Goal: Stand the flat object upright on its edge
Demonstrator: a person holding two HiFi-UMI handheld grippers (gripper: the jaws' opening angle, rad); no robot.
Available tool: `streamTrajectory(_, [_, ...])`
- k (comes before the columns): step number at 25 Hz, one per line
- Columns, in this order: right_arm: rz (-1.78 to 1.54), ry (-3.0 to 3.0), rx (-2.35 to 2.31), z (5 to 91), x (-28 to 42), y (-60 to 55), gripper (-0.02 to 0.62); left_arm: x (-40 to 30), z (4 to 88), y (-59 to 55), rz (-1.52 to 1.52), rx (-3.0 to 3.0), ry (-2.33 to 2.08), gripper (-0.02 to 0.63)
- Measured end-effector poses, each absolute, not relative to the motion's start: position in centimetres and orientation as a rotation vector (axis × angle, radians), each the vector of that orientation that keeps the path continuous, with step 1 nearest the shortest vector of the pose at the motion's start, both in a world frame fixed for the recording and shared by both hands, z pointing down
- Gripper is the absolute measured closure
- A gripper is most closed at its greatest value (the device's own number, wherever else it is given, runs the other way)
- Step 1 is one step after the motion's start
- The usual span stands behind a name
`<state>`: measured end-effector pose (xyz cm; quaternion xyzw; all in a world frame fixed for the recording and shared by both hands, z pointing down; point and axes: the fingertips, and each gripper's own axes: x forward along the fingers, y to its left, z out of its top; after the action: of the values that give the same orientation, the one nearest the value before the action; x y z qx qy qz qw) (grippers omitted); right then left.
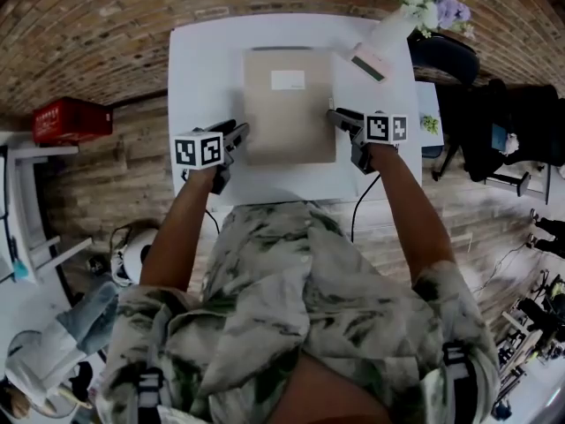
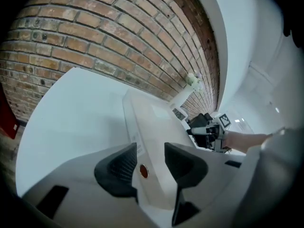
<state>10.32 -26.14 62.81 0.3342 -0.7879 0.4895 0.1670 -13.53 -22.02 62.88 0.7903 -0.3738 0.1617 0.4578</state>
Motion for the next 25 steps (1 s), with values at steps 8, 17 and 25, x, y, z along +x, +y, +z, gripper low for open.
streamTrajectory(8, [1.452,-2.182,0.912,64.5,9.8,-28.2,0.411,-13.2,65.1,-24.8,0.405,1.906,-0.874,0.422])
streamTrajectory(17, [1.447,-2.164,0.855,65.0,9.5,-28.7,0.411,-12.0,66.2,-25.4,0.373,1.852,-0.784,0.422])
streamTrajectory(25, [1.439,-2.152,0.855,64.8,9.7,-28.6,0.433,-11.7,65.8,-25.4,0.398,1.843,-0.786,0.439])
